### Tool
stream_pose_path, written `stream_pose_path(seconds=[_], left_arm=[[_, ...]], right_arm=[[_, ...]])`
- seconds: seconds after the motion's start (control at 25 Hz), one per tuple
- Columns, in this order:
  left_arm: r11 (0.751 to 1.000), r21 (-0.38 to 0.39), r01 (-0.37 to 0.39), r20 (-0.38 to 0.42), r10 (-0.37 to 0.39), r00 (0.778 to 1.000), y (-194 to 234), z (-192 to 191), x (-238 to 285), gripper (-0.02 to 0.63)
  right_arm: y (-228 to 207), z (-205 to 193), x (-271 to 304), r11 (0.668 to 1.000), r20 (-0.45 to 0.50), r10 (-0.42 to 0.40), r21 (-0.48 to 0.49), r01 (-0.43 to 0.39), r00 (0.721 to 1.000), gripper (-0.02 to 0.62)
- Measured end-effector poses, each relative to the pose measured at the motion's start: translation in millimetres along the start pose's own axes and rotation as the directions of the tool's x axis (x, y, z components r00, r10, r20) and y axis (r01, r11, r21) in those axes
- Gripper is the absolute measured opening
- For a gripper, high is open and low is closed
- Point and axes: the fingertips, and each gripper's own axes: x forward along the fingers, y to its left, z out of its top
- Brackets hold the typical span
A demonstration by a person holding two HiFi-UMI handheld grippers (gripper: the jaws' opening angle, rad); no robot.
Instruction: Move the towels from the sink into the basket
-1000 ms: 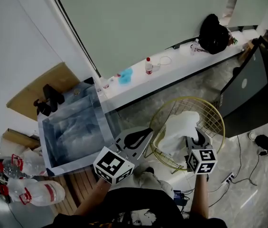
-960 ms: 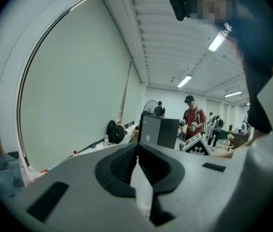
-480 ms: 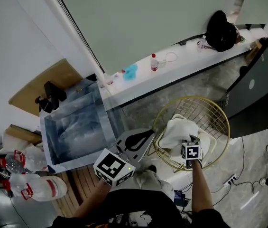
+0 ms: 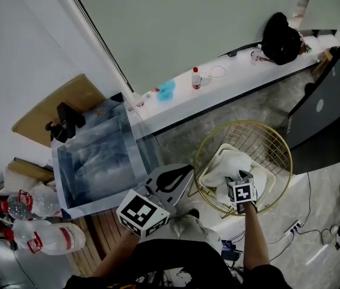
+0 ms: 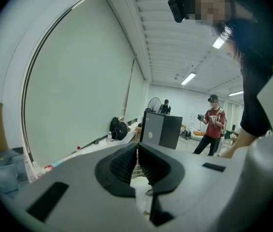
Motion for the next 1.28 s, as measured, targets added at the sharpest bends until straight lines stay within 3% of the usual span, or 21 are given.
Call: stream_pose_path(seconds=[0.12,0.24,0.36,0.6,0.92,1.2,1.28], left_arm=[[1.0,0.004,0.004,0.01,-0.004,1.0,-3,2,-3,0.014],[1.0,0.006,0.008,0.025,-0.009,1.0,-7,6,-5,0.014],[1.0,0.003,0.007,0.038,-0.007,0.999,-10,8,-6,0.014],[1.0,-0.004,0.012,0.06,-0.012,0.998,-25,8,-10,0.014],[1.0,-0.012,0.015,0.083,-0.014,0.996,-34,7,-28,0.014],[1.0,-0.008,-0.018,0.135,0.019,0.991,-31,16,-68,0.014],[0.999,-0.008,-0.035,0.149,0.036,0.988,-28,17,-86,0.014]], right_arm=[[6,25,-32,0.999,0.115,-0.003,-0.043,0.008,0.993,0.258],[10,54,-76,1.0,0.253,-0.01,0.002,0.009,0.967,0.222],[15,82,-122,0.999,0.379,-0.03,0.034,0.018,0.925,0.144],[36,118,-197,0.999,0.553,-0.007,0.033,-0.014,0.833,0.121],[78,148,-254,0.998,0.67,0.05,-0.013,-0.056,0.74,0.095],[129,165,-281,0.992,0.716,0.12,-0.068,-0.102,0.688,0.075],[150,168,-289,0.99,0.707,0.141,-0.094,-0.105,0.693,0.074]])
